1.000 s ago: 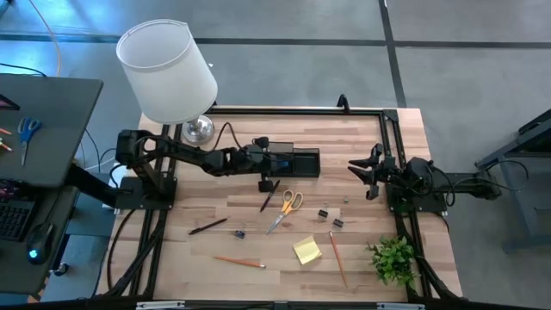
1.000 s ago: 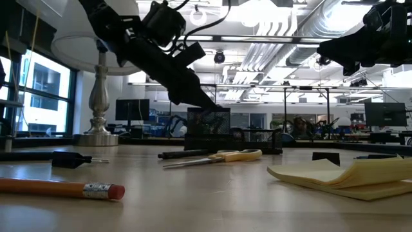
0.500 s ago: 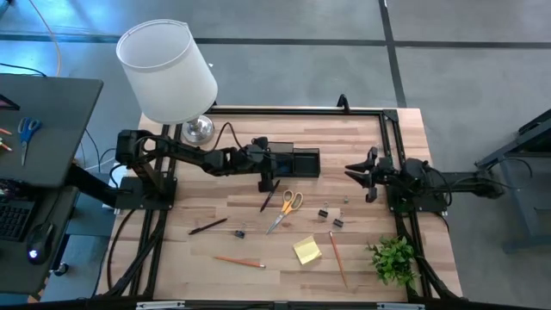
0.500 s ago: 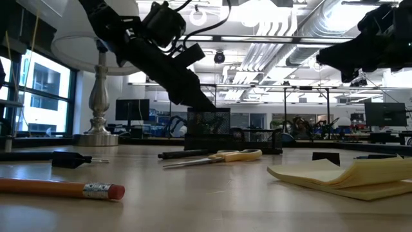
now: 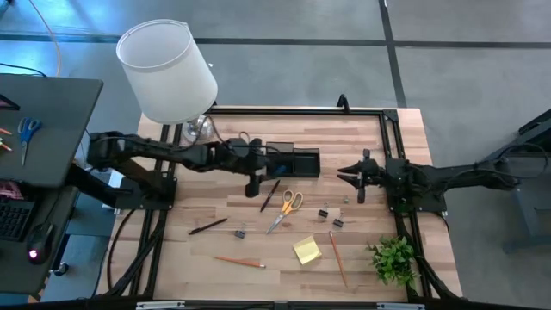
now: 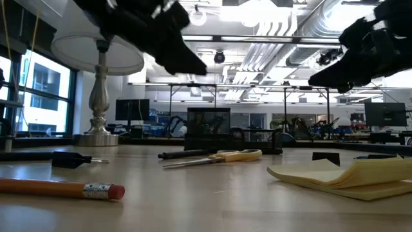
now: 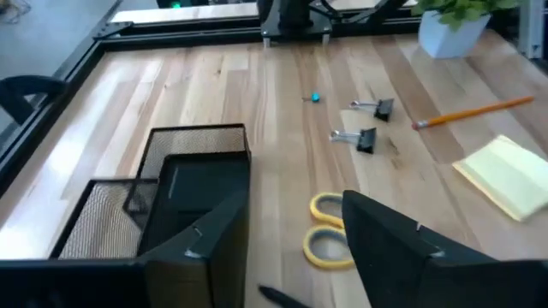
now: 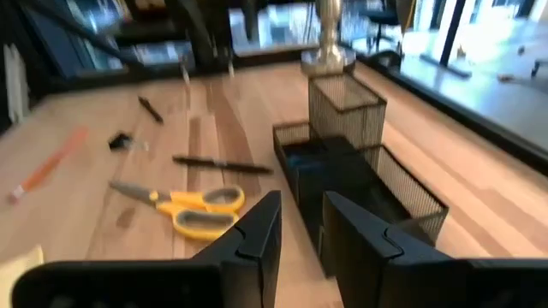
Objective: Pick and place office supplies into organizer
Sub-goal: Put the top black pen into the black desk organizer
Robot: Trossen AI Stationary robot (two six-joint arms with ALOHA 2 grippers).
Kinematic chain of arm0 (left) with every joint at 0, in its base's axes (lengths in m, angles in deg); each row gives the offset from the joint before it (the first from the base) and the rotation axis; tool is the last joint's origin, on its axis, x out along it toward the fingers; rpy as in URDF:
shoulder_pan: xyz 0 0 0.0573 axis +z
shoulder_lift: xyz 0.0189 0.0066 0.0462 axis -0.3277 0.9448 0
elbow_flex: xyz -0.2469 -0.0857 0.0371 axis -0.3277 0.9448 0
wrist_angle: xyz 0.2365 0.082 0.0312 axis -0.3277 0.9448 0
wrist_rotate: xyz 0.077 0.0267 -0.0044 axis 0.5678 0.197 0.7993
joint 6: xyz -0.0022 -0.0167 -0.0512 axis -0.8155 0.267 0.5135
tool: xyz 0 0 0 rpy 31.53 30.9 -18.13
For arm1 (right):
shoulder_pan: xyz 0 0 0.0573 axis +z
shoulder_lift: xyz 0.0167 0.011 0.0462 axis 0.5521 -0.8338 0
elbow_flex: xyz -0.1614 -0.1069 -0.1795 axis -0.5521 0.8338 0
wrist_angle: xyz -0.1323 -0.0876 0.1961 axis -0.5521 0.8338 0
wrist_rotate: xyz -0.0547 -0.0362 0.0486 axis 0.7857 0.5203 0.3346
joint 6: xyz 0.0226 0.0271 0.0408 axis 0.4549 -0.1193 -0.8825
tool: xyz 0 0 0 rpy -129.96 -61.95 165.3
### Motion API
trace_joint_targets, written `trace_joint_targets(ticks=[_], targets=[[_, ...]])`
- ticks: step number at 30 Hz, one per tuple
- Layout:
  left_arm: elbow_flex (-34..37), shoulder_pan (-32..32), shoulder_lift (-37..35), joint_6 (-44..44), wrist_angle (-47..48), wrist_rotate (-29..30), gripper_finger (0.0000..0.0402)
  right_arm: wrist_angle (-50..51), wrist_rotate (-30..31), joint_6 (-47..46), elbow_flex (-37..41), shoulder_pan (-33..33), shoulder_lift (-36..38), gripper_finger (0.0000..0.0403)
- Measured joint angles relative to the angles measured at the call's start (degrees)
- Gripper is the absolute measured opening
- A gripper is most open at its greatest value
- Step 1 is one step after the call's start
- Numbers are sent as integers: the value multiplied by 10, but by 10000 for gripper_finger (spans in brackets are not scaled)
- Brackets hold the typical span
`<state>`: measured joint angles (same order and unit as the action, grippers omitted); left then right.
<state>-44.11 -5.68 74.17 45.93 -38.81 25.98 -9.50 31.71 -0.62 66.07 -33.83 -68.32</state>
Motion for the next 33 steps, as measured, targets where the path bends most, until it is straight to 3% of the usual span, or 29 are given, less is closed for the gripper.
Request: trace_joint_targets(ticks=[9,18,26,33], targets=[[127,-14,-134,42,-19,4,125,36,-12,20,-132,10,-182,103],[221,-63,-232,70,-17,22,111,24,-13,49,-279,55,-411,103],[258,-130,-299,111,69,97,111,18,-37,116,-421,56,-601,103],[290,-189,-342,143,69,147,111,71,-85,202,-565,49,-748,103]])
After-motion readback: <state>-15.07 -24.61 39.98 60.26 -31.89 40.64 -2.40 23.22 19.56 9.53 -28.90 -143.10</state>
